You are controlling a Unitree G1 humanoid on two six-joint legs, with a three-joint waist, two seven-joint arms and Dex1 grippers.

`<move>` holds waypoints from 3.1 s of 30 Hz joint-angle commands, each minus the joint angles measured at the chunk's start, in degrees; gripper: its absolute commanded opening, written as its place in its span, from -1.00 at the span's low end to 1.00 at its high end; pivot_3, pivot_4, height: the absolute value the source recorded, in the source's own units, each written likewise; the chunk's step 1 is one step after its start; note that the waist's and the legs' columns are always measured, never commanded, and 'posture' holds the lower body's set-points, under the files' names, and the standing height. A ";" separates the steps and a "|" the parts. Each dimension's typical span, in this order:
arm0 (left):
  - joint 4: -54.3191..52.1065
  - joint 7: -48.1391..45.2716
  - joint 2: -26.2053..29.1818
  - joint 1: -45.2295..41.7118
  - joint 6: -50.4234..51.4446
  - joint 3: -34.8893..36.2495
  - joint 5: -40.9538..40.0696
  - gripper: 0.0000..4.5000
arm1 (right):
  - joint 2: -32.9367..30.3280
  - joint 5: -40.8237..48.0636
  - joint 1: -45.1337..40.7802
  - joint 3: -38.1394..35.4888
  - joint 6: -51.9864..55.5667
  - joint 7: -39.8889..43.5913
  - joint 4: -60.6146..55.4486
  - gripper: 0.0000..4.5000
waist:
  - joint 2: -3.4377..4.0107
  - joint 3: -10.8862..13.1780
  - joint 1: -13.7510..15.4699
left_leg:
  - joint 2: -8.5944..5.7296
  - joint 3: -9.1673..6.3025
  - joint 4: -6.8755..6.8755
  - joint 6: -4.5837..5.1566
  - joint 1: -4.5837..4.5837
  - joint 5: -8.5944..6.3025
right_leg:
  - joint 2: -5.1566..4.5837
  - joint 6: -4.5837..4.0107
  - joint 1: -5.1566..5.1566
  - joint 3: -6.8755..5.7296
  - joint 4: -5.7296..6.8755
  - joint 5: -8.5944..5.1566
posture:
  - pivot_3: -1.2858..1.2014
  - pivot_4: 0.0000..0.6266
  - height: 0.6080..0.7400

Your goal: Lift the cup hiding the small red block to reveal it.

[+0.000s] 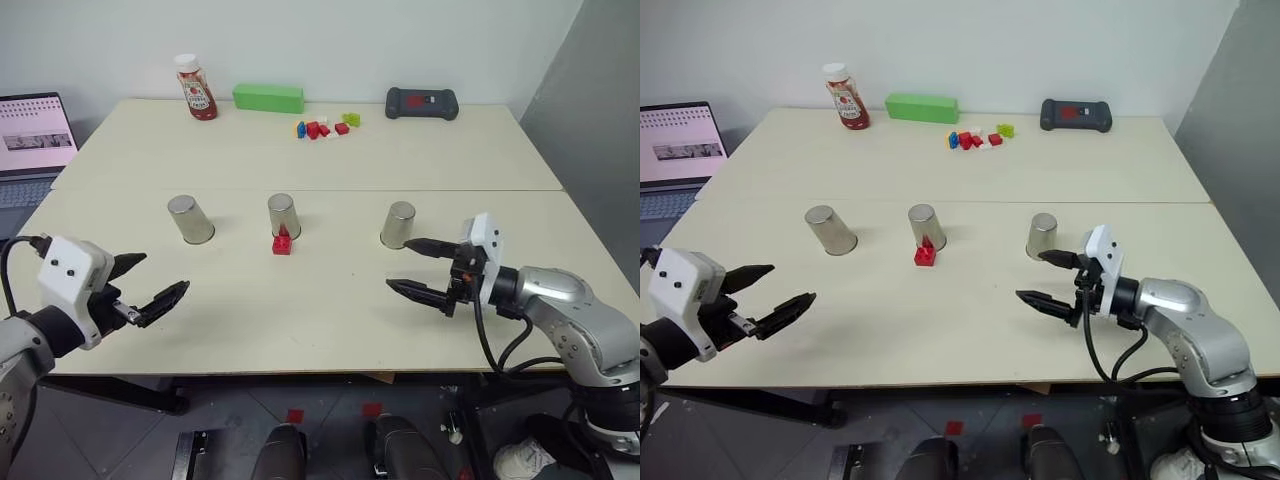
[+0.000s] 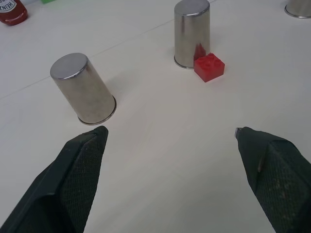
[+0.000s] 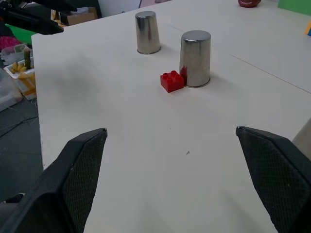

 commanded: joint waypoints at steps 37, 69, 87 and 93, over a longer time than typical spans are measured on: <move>2.36 -6.29 2.71 -3.96 -2.31 -0.97 -0.03 0.98 | -4.96 6.34 2.52 -6.00 5.56 0.29 -6.61 1.00 | 0.00 0.00 0.00 | 0.00 0.03 0.00 0.00 -0.01 0.00 | 0.00 0.01 0.00 0.02 0.00 0.00 | 0.03 -0.52 1.00; 2.31 -7.28 3.20 -3.77 -1.70 -2.05 0.51 0.98 | -5.06 5.50 1.98 -4.67 5.10 0.10 -6.33 1.00 | 0.00 0.00 0.00 | 0.00 0.03 0.00 0.00 0.00 0.00 | 0.00 0.04 0.00 0.02 0.00 0.02 | 0.03 -0.52 1.00; 2.30 -7.44 3.63 -4.54 -1.38 -2.43 0.69 0.98 | -4.64 4.80 1.82 -3.81 4.34 0.37 -5.96 1.00 | 0.00 0.00 0.01 | 0.00 0.03 0.00 0.00 0.00 0.00 | 0.00 0.05 0.00 0.02 0.00 0.03 | 0.03 -0.52 1.00; 2.26 -7.45 3.92 -4.53 -1.32 -2.64 0.67 0.98 | -4.53 4.34 2.48 -3.89 3.73 0.78 -5.77 1.00 | 0.00 0.00 0.00 | 0.00 0.03 0.00 0.00 0.00 0.00 | 0.00 0.05 0.00 0.01 0.00 0.03 | 0.03 -0.52 1.00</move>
